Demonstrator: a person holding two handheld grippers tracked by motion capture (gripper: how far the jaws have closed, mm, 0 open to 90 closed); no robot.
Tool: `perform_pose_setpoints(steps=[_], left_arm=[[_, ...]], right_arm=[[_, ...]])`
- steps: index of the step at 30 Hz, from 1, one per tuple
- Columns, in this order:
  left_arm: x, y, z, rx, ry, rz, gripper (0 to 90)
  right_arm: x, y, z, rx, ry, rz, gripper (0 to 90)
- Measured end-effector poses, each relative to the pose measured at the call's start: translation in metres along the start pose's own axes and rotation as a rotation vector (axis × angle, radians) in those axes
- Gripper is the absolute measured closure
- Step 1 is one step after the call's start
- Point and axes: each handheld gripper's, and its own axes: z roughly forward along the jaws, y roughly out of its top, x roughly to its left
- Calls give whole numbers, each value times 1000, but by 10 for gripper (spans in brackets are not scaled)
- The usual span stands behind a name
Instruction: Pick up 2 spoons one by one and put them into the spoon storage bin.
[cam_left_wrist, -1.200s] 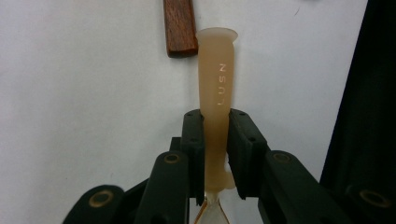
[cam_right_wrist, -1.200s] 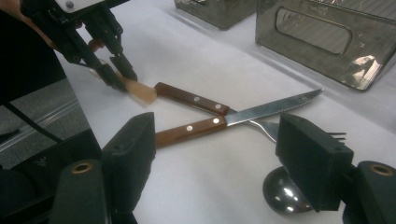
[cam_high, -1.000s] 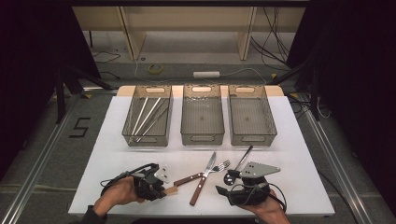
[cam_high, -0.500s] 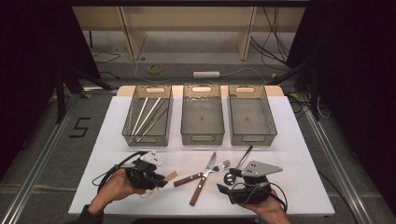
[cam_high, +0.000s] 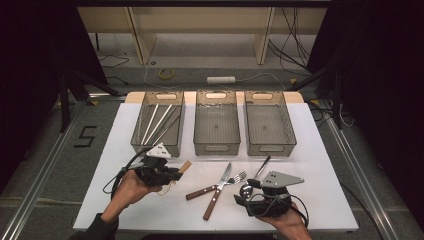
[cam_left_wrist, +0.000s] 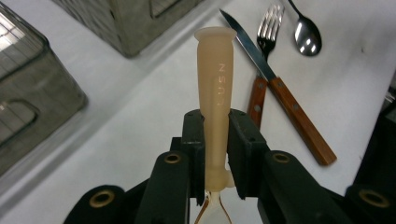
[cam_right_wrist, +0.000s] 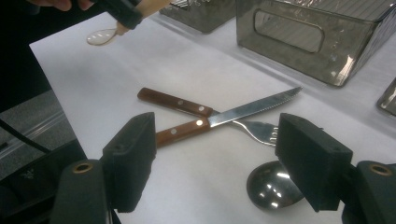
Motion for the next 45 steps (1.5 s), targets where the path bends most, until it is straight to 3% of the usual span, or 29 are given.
perform_pose_setpoints(steps=[6,15,27,33,39,45], left_arm=[[10,24,2,-51,36,-16,770],[23,61,12,-89,75,-34,770],[35,92,24,-134,100,-81,770],[36,106,33,-147,79,-103,770],[34,122,44,-137,99,-84,770],[38,133,52,-145,110,-103,770]], right_arm=[[-3,0,-2,-9,-11,10,302],[-7,-2,-4,-18,-27,27,301],[-7,-1,-5,-24,-24,31,301],[-7,-1,-4,-26,-18,29,300],[-8,-1,-6,-24,-19,29,299],[-8,-2,-6,-27,-20,29,299]])
